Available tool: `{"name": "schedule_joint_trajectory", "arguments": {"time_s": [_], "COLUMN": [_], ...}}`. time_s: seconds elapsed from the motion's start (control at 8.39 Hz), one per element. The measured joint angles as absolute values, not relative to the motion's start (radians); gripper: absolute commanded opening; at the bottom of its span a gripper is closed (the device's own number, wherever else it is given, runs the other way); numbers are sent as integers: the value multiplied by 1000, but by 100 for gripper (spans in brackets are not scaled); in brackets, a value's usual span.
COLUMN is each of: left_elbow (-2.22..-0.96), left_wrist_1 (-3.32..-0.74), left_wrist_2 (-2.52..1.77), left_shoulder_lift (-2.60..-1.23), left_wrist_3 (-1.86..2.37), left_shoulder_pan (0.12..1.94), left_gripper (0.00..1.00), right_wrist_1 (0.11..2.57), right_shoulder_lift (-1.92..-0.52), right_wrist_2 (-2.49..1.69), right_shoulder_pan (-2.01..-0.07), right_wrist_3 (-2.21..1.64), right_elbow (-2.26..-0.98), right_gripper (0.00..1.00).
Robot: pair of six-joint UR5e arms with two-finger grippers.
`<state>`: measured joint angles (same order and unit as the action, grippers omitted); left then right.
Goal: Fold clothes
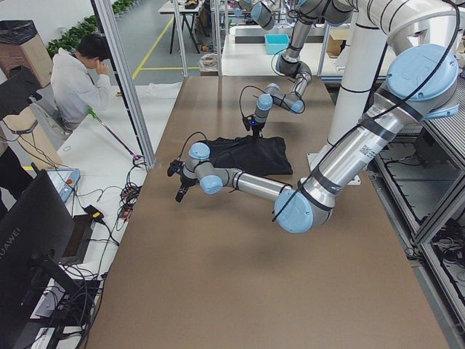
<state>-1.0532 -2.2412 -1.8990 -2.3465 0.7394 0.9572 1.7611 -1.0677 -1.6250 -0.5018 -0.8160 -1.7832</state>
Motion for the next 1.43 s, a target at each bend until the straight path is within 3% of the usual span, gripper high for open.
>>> {"name": "schedule_joint_trajectory", "arguments": {"time_s": [0.36,0.6,0.95,1.43], "left_elbow": [-1053,-1053,-1052,-1051], "left_wrist_1": [-2241,-2241,-2241,-2241], "left_wrist_2": [-1899,-1899,-1899,-1899], "left_shoulder_lift": [-2347,-2347,-2348,-2349], "left_wrist_3": [739,739,739,739], "left_shoulder_pan": [957,957,956,956], "left_gripper": [100,100,100,100], "right_wrist_1": [1761,1754,1680,1663], "right_shoulder_lift": [-1017,-912,-863,-859], "right_wrist_2": [-1621,-1622,-1623,-1626], "right_shoulder_pan": [-553,-577,-584,-620], "right_wrist_3": [-805,-804,-789,-732], "right_elbow": [-1739,-1607,-1484,-1459], "right_gripper": [94,94,94,94]}}
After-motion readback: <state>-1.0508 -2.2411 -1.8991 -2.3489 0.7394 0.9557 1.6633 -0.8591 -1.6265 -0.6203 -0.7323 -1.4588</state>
